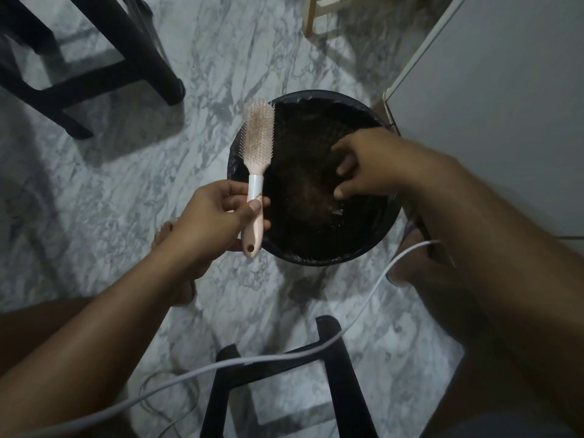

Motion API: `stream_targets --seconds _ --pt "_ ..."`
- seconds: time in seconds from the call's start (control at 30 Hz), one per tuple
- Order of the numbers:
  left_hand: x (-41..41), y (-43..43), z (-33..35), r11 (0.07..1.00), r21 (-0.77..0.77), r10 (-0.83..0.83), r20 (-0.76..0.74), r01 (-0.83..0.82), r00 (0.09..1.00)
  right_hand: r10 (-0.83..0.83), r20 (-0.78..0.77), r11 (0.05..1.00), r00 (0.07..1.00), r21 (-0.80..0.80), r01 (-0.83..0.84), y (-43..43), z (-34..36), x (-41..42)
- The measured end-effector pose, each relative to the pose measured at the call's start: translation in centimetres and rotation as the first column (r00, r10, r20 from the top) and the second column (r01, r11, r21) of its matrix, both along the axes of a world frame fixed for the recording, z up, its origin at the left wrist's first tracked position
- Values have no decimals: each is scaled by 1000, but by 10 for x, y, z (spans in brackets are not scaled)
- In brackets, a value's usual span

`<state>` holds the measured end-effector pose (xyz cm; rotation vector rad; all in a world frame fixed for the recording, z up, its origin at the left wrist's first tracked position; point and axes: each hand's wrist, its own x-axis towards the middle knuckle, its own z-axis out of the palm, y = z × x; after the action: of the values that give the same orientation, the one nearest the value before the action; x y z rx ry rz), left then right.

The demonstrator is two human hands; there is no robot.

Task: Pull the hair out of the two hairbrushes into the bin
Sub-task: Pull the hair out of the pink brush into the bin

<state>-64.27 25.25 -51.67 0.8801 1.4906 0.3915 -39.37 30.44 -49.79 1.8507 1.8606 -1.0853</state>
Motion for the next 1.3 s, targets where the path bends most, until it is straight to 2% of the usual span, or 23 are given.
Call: stream_targets --seconds 0.07,0.17,0.2,0.27,0.33,0.4,0.5,0.57,0.63,0.73,0.87,0.97,1.1,1.2,1.3 --pt "1 -1 1 1000 2 -13 3 13 1000 -52 -64 993 997 98 58 4 8 8" --pt "2 -2 1 1000 10 -20 -3 21 1000 39 53 992 998 120 -45 9 12 16" --pt "2 -2 1 1000 13 -24 -5 24 1000 48 41 991 998 121 -53 8 11 17" --pt "3 -2 2 999 17 -29 -2 29 1000 -1 -118 987 993 160 20 1 5 9" --pt "4 -3 3 999 25 -47 9 47 999 -127 -362 972 924 139 188 -4 -5 -4" --pt "6 -5 5 997 32 -76 24 75 997 -219 -536 953 815 61 296 -8 -15 -23" --pt "9 -5 7 995 47 -94 48 91 994 -375 -664 897 647 -84 434 -14 -21 -45" --pt "8 -4 7 997 55 -58 58 55 997 -434 -682 849 588 -90 521 -14 -18 -50" --pt "6 -3 7 997 70 -26 68 22 997 -405 -657 844 636 -3 536 -13 -18 -46" --pt "4 -2 9 997 83 0 91 -7 996 -268 -496 895 826 190 405 -9 -29 -34" --pt "7 -5 11 996 83 10 121 -20 993 -203 -290 926 935 255 280 -10 -51 -25" --pt "8 -5 14 994 96 45 153 -60 987 -207 -119 954 971 194 227 -12 -67 -20" --pt "2 3 18 986 125 82 194 -107 978 -76 132 996 988 -46 82 -24 -74 -17" --pt "0 5 18 988 117 78 185 -101 980 43 208 985 977 -175 -6 -26 -65 -24" --pt "1 2 16 992 106 45 163 -63 986 176 186 964 967 -231 -131 -14 -52 -21"
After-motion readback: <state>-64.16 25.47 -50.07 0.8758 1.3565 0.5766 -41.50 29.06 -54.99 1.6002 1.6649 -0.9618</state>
